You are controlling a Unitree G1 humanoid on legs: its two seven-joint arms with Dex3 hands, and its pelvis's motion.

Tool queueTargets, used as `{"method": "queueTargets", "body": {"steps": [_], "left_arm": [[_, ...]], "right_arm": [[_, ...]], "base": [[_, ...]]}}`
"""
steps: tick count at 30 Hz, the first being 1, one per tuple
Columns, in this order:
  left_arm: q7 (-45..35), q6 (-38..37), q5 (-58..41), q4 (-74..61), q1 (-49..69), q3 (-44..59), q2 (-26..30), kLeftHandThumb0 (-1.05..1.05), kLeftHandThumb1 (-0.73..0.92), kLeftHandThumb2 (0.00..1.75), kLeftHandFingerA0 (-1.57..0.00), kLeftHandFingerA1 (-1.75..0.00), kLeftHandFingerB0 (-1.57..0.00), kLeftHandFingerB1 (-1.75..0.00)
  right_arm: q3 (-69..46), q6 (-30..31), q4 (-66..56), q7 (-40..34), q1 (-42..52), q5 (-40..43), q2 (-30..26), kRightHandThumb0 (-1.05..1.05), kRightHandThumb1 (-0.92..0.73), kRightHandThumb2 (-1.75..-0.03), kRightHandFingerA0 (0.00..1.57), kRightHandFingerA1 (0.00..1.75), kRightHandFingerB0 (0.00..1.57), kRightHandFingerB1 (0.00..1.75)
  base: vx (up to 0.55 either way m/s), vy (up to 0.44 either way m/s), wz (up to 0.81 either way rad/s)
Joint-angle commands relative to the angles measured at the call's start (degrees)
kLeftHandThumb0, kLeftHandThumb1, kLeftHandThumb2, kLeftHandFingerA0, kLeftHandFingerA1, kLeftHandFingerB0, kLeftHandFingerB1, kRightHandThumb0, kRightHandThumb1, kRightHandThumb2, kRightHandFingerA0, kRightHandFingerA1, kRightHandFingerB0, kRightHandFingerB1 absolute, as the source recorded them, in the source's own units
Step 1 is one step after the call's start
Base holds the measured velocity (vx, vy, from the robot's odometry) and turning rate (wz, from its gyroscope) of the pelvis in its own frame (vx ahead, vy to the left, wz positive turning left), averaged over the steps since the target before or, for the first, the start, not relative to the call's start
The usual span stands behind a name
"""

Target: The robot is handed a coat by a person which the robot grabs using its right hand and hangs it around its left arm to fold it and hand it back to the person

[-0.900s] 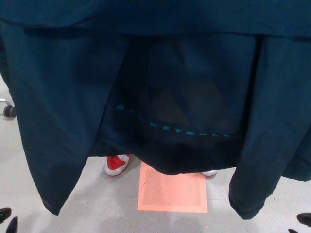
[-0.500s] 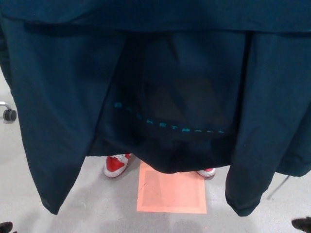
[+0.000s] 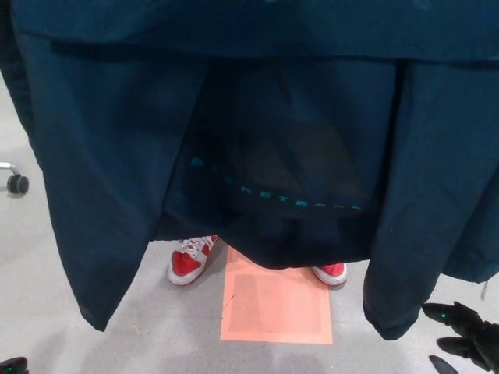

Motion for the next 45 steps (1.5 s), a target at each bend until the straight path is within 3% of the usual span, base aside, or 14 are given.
{"method": "queueTargets", "body": {"steps": [1, 5, 6, 11, 24, 33, 34, 37, 38, 39, 40, 41, 44, 45], "left_arm": [[-1.92, -2.68, -2.77, -0.06, 2.29, 2.31, 0.32, -0.71, 0.75, 1.04, -0.03, -0.30, -0.03, -0.30], [-1.20, -2.85, -2.22, -0.16, 2.82, 1.90, 0.55, -0.66, 0.75, 1.07, 0.00, -0.34, 0.00, -0.33], [-1.28, -2.99, -2.12, -0.22, 3.06, 1.80, 0.58, -0.66, 0.75, 1.06, -0.01, -0.35, -0.01, -0.34], [-1.45, -2.19, -2.53, -0.40, 3.08, 2.08, 0.39, -0.71, 0.76, 1.04, -0.03, -0.30, -0.03, -0.28], [-1.43, -4.72, -1.44, -0.12, 2.49, 1.42, 1.16, -0.67, 0.72, 1.05, -0.02, -0.37, -0.02, -0.31], [-0.71, -4.56, -1.62, -0.28, 2.49, 1.64, 0.93, -0.65, 0.71, 1.01, -0.02, -0.41, -0.01, -0.35], [-0.61, -4.77, -1.65, -0.33, 2.50, 1.72, 0.85, -0.32, 0.65, 1.15, 0.00, -0.48, 0.00, -0.48], [-0.70, -3.69, -2.08, -0.44, 2.12, 2.11, 0.60, -0.33, 0.64, 1.15, 0.00, -0.48, 0.00, -0.48], [-0.02, -4.02, -1.43, -0.60, 2.10, 1.64, 0.65, -0.32, 0.64, 1.15, 0.00, -0.47, 0.00, -0.48], [0.22, -4.24, -1.10, -0.68, 2.10, 1.41, 0.75, -0.32, 0.64, 1.15, 0.00, -0.47, 0.00, -0.48], [0.15, -3.59, -1.29, -0.82, 2.04, 1.56, 0.71, -0.66, 0.71, 1.01, -0.03, -0.42, 0.00, -0.37], [0.27, -3.61, -1.30, -0.90, 2.10, 1.56, 0.63, -0.66, 0.71, 1.01, -0.03, -0.43, 0.00, -0.37], [-0.35, -4.90, -1.02, -1.29, 2.84, 1.34, 0.76, -0.65, 0.72, 1.01, -0.02, -0.40, -0.01, -0.38], [-0.92, -5.30, -0.95, -1.37, 2.95, 1.26, 1.00, -0.65, 0.74, 1.04, -0.01, -0.37, -0.01, -0.34]], "right_arm": [[-9.06, -11.89, -60.15, 9.03, 20.74, 29.06, -8.56, -0.78, -0.67, -0.98, 0.28, 0.47, 0.17, 0.42], [-9.77, -8.71, -69.57, 6.18, 18.63, 39.48, -7.13, -0.76, -0.61, -1.00, 0.36, 0.56, 0.16, 0.44], [-9.17, -7.66, -70.92, 6.03, 17.79, 42.64, -7.06, -0.81, -0.71, -0.65, 0.39, 0.42, 0.30, 0.34], [-8.05, -2.15, -80.98, -2.55, 11.47, 50.48, -6.93, -0.84, -0.76, -0.64, 0.47, 0.37, 0.39, 0.33], [-10.78, 14.04, -66.82, -4.95, -33.77, 28.13, -3.36, -0.75, -0.75, -0.63, 0.32, 0.33, 0.26, 0.29], [-8.27, 20.93, -60.74, -0.17, -47.93, 22.76, -4.33, -0.76, -0.77, -0.64, 0.31, 0.34, 0.26, 0.31], [-7.37, 21.76, -58.79, 0.92, -50.26, 22.34, -4.17, -0.77, -0.76, -0.64, 0.32, 0.33, 0.27, 0.31], [-5.85, 23.04, -55.03, 3.33, -53.77, 20.57, -4.82, -0.80, -0.78, -0.64, 0.29, 0.32, 0.25, 0.29], [-4.52, 24.92, -52.53, 5.40, -55.98, 19.08, -6.17, -0.86, -0.65, -0.94, 0.16, 0.41, 0.14, 0.38], [-3.81, 25.20, -51.01, 6.33, -57.01, 18.03, -6.75, -0.86, -0.65, -0.94, 0.16, 0.41, 0.14, 0.38], [-1.80, 25.19, -47.65, 8.50, -58.92, 14.25, -8.84, -0.38, -0.40, -1.03, 0.00, 0.47, 0.00, 0.47], [-0.42, 25.23, -45.11, 9.83, -60.18, 12.77, -9.64, -0.83, -0.68, -1.06, 0.11, 0.44, 0.00, 0.32], [4.96, 24.31, -34.31, 13.78, -64.34, 9.71, -10.54, -0.85, -0.69, -1.04, 0.07, 0.42, 0.09, 0.27], [7.34, 23.66, -30.44, 14.37, -65.60, 7.51, -10.57, -0.82, -0.83, -0.66, 0.14, 0.31, 0.09, 0.23]], "base": [[0.00, 0.000, 0.00], [0.00, 0.000, 0.00], [0.00, 0.000, 0.00], [0.00, 0.000, 0.00], [0.00, 0.000, 0.00], [0.00, 0.000, 0.00], [0.00, 0.000, 0.00], [0.00, 0.000, 0.00], [0.00, 0.000, 0.00], [0.00, 0.000, 0.00], [0.00, 0.000, 0.00], [0.00, 0.000, 0.00], [0.00, 0.000, 0.00], [0.00, 0.000, 0.00]]}}
